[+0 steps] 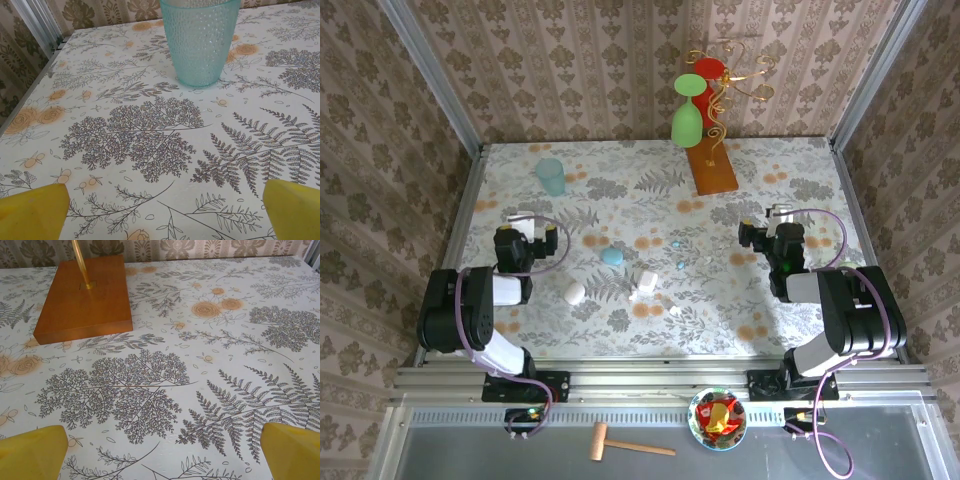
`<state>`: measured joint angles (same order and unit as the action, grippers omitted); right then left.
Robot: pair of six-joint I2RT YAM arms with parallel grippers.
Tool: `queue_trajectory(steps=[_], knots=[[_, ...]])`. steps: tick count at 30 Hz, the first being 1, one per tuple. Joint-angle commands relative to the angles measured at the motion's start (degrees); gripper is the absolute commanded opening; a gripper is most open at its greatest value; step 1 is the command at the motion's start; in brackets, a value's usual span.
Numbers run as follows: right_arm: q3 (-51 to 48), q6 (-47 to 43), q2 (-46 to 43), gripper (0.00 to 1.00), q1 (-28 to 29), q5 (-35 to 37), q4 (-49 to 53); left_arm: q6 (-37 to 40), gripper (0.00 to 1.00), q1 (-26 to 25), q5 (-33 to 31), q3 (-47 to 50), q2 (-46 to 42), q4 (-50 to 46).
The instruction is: Insert wireless bluetooth earbuds into charging case
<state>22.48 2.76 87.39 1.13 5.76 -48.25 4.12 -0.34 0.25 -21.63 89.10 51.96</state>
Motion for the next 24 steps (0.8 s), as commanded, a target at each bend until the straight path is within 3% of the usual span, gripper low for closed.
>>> queue_trajectory(steps=[1, 24], knots=[[0.56, -0.04, 0.41, 1.00, 0.20, 1.26, -1.39, -0.08, 1.00, -0.32, 0.80, -1.09, 0.01, -0.03], [0.56, -1.01, -0.08, 1.00, 0.17, -1.21, -1.04, 0.11, 1.00, -0.45, 0.67, -0.92, -0.16, 0.20]])
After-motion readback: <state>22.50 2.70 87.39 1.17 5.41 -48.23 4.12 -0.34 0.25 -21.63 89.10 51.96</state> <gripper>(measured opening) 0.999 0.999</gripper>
